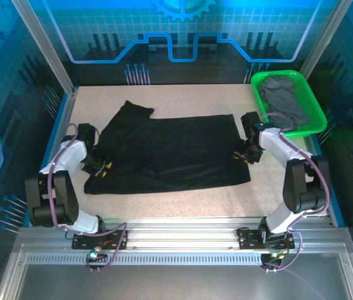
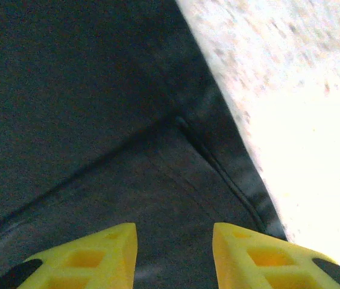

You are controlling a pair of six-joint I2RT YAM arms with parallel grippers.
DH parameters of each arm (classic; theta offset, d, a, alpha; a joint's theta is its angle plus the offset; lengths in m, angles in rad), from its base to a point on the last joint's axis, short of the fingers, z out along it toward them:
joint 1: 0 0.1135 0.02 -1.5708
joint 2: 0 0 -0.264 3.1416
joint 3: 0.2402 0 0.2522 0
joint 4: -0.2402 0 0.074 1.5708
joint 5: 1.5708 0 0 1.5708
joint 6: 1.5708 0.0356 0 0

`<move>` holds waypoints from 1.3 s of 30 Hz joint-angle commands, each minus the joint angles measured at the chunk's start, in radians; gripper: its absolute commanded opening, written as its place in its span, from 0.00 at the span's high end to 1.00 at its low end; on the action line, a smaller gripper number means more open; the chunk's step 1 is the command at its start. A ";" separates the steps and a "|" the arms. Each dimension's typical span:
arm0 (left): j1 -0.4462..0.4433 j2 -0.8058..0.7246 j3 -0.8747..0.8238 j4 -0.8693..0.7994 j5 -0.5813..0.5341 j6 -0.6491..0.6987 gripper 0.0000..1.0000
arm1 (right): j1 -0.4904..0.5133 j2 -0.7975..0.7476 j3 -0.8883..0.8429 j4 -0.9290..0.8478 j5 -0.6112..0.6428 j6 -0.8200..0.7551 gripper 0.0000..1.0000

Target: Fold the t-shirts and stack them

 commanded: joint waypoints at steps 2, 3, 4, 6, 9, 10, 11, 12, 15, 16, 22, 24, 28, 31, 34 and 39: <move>-0.055 0.120 0.049 0.063 0.094 -0.043 0.70 | -0.006 0.108 0.072 0.010 -0.005 -0.127 0.63; -0.060 0.151 0.060 0.069 0.104 -0.037 0.70 | -0.014 0.132 0.083 0.001 0.005 -0.144 0.63; -0.065 0.174 0.071 0.071 0.105 -0.031 0.70 | -0.018 0.152 0.091 -0.006 0.010 -0.158 0.63; -0.070 0.217 0.089 0.069 0.102 -0.011 0.71 | -0.037 0.181 0.096 0.012 -0.011 -0.189 0.64; -0.070 0.245 0.092 0.068 0.092 0.003 0.71 | -0.047 0.227 0.128 -0.006 -0.002 -0.207 0.65; -0.070 0.248 0.090 0.067 0.087 0.007 0.71 | -0.047 0.235 0.138 -0.017 0.009 -0.209 0.65; -0.070 0.252 0.085 0.067 0.082 0.007 0.71 | -0.048 0.241 0.141 -0.026 0.017 -0.208 0.65; -0.070 0.254 0.083 0.067 0.078 0.011 0.71 | -0.049 0.242 0.140 -0.027 0.020 -0.203 0.65; -0.070 0.266 0.072 0.070 0.072 0.013 0.72 | -0.050 0.249 0.126 -0.013 0.011 -0.194 0.66; -0.070 0.267 0.067 0.073 0.069 0.012 0.72 | -0.050 0.252 0.124 -0.011 0.011 -0.191 0.69; -0.070 0.276 0.067 0.061 0.035 0.028 0.73 | -0.054 0.243 0.115 -0.006 0.047 -0.157 0.91; -0.069 0.280 0.068 0.054 0.021 0.031 0.74 | -0.056 0.231 0.119 -0.023 0.080 -0.144 0.97; -0.065 0.292 0.067 0.049 -0.015 0.036 0.76 | -0.067 0.186 0.115 -0.058 0.152 -0.117 1.00; -0.056 0.310 0.064 0.053 -0.019 0.035 0.77 | -0.085 0.164 0.104 -0.059 0.165 -0.113 1.00; -0.052 0.316 0.064 0.056 -0.032 0.028 0.78 | -0.093 0.180 0.116 -0.062 0.160 -0.118 1.00; -0.050 0.305 0.076 0.038 -0.060 0.016 0.79 | -0.093 0.207 0.139 -0.072 0.160 -0.104 1.00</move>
